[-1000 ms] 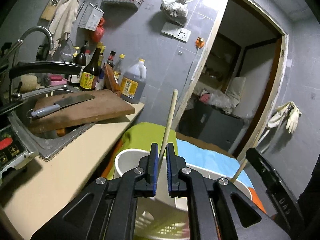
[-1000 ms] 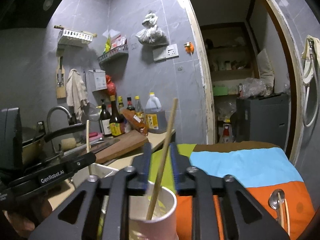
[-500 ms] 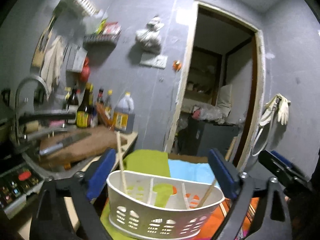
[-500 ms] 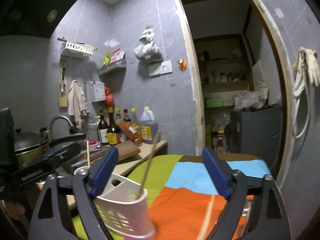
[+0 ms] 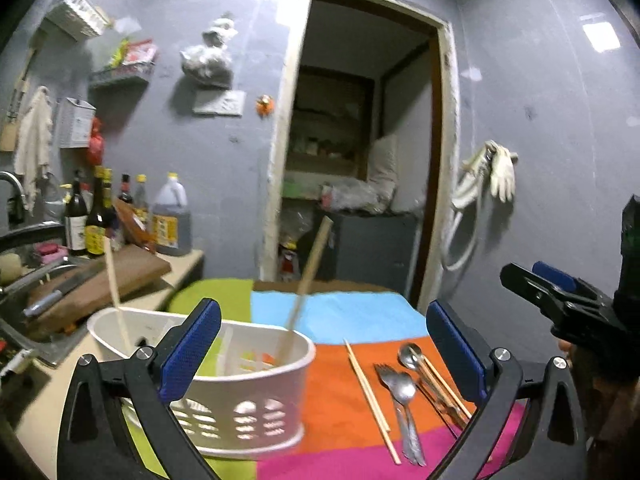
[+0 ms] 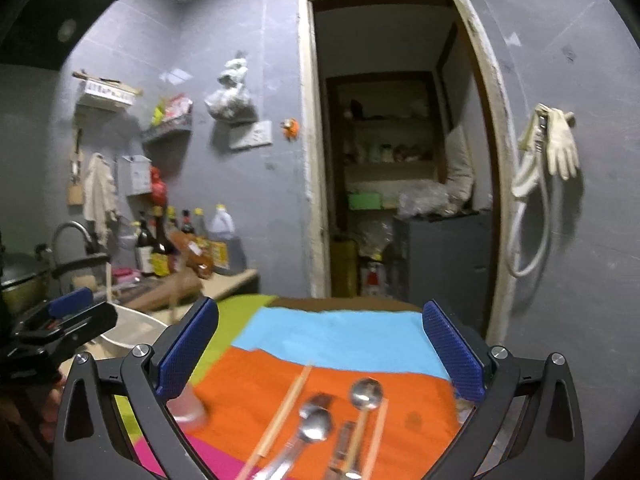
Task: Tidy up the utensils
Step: 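Move both tools back down to the remaining chopsticks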
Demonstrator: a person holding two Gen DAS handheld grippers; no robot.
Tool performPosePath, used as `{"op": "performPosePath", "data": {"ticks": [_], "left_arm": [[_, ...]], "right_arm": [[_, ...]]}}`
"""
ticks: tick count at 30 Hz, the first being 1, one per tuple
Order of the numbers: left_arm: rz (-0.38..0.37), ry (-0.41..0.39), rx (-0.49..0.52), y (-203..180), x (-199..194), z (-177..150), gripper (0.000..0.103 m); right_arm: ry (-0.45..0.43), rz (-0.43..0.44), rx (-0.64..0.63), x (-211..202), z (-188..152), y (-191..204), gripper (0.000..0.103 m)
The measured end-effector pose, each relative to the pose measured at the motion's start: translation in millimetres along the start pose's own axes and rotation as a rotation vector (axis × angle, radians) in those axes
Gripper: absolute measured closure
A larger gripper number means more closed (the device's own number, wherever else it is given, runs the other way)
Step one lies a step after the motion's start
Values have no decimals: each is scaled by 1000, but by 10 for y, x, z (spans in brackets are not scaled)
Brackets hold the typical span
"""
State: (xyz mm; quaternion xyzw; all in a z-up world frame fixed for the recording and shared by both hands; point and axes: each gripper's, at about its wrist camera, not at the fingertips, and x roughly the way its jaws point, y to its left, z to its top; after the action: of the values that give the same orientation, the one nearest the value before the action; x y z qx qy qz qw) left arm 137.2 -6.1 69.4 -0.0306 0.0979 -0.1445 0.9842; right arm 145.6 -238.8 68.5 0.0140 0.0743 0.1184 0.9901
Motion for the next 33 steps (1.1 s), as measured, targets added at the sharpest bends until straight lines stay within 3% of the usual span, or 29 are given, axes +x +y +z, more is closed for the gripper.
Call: {"op": "performPosePath", "data": {"ticks": [11, 15, 18, 21, 24, 26, 29, 33], "left_arm": [[-65, 139, 91, -450, 316, -329, 2], [-87, 183, 120, -561, 426, -430, 6], [-99, 224, 129, -615, 539, -487, 14], [-100, 284, 129, -645, 712, -545, 29], [-92, 372, 112, -634, 936, -612, 49], [-80, 434, 108, -625, 1096, -674, 72], [-45, 527, 122, -608, 1351, -772, 81], [-53, 596, 57, -497, 1600, -854, 85]], "right_arm": [[221, -140, 0, 285, -357, -454, 0], [312, -137, 35, 394, -495, -595, 12], [385, -131, 57, 495, -588, -683, 23], [434, -114, 86, 556, -665, -742, 31], [474, -96, 96, 616, -713, -747, 43], [512, -82, 98, 679, -754, -750, 49], [573, -51, 114, 783, -816, -759, 63], [644, -5, 148, 928, -885, -767, 76]]}}
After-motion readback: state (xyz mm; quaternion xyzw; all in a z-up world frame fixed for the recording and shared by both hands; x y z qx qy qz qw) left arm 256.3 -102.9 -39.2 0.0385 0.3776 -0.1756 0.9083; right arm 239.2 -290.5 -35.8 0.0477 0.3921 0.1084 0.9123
